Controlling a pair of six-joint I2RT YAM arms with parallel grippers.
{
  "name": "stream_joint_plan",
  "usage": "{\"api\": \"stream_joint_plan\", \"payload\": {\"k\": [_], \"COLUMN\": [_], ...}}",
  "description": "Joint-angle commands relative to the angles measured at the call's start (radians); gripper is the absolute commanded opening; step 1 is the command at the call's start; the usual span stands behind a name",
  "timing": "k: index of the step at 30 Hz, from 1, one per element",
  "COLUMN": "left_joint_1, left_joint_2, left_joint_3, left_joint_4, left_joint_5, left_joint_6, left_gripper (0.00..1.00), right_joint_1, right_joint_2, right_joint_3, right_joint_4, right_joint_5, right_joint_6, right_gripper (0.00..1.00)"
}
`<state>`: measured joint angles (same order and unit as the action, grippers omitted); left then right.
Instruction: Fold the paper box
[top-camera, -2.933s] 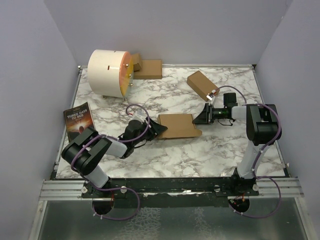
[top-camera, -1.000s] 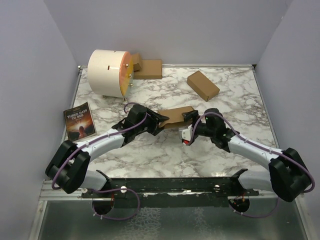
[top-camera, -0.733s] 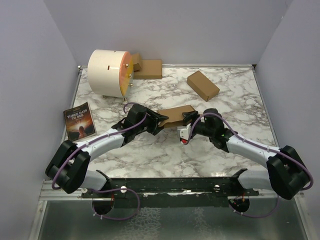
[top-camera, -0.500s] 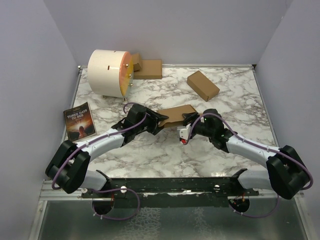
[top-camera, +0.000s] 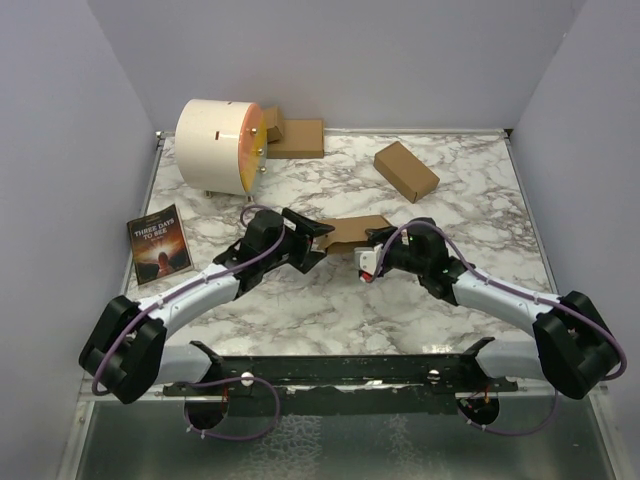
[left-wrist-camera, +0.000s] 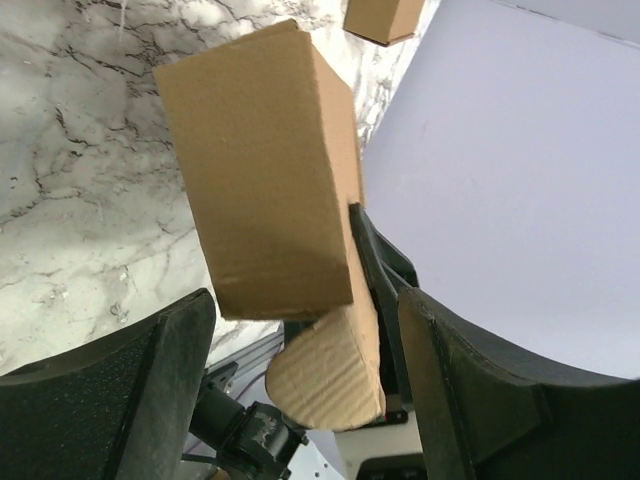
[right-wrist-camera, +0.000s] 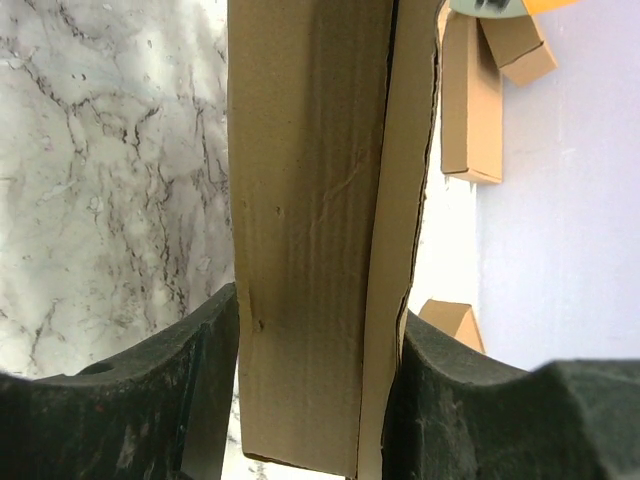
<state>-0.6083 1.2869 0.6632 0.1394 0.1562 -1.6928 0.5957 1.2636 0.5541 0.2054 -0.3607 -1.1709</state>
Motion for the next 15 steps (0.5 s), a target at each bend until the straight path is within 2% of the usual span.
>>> {"api": "stream_joint_plan", "payload": {"k": [1,6,9,15], "left_joint_1": [0.008,0.014,0.026,0.030], "left_joint_2": [-0.097,-0.262,-0.382,-0.539], "left_joint_3": [-0.014,0.007,0.005,0.035], "left_joint_4": [-0.075,-0.212,-0.195,-0.158], "left_joint_5": [-0.062,-0.188,-0.232,-0.214], "left_joint_6": [0.017,0.149,0.269,0.639], "left_gripper": [0.76,0.77,0.77,0.80], "right_joint_1": [-0.006,-0.062,-0.100,-0.182], "right_joint_2": [-0.031,-0.058,-0.066,-0.009], "right_joint_3": [0.032,0.093,0.140,0.288], "right_joint_4": [0.014,-0.070,-0.142,-0.300], "right_joint_5": [-0.033,-0.117,-0.191,-0.371], "right_joint_6": [0.157,0.325,0.437,0.745], "right_gripper": [0.43,0.42,0.42,0.42]}}
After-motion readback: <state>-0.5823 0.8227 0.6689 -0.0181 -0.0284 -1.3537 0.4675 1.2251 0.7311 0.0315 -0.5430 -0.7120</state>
